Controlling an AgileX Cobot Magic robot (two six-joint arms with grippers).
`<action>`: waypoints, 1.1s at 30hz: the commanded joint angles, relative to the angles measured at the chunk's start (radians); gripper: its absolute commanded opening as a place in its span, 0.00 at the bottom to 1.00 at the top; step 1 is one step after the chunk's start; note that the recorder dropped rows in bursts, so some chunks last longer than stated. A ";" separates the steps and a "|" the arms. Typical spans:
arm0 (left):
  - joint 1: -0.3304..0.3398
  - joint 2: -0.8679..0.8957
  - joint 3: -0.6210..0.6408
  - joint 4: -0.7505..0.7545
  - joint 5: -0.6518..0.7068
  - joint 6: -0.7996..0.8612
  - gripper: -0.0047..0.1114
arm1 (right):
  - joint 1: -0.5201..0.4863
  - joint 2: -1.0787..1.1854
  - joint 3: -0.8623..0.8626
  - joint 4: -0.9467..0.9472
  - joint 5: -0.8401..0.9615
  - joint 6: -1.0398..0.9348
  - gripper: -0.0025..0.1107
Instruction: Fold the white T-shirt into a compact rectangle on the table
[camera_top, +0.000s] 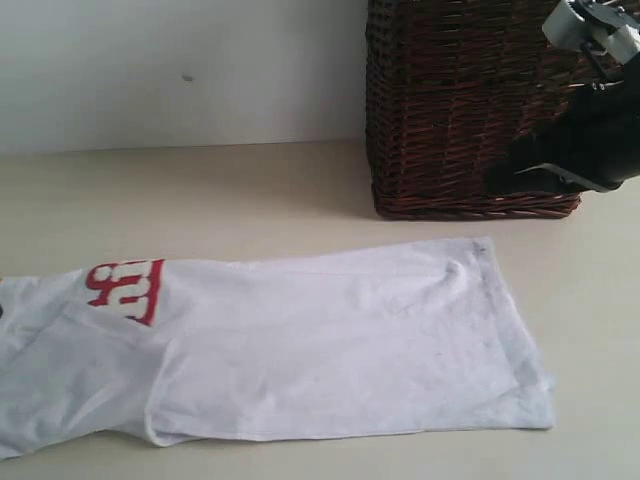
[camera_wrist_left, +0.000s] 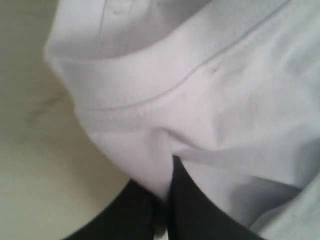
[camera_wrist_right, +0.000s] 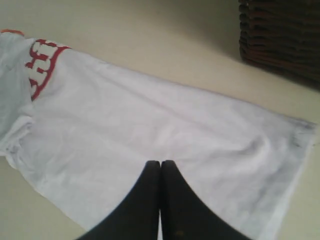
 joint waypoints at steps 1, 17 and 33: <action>0.009 -0.106 -0.074 0.189 0.045 -0.150 0.04 | 0.002 -0.008 0.003 0.015 0.004 -0.013 0.02; -0.491 -0.315 -0.249 -0.420 -0.023 0.115 0.04 | 0.002 -0.048 -0.043 -0.016 0.048 0.039 0.02; -1.197 0.020 -0.251 -0.463 -0.545 0.268 0.26 | 0.002 -0.413 -0.092 -0.295 0.076 0.355 0.02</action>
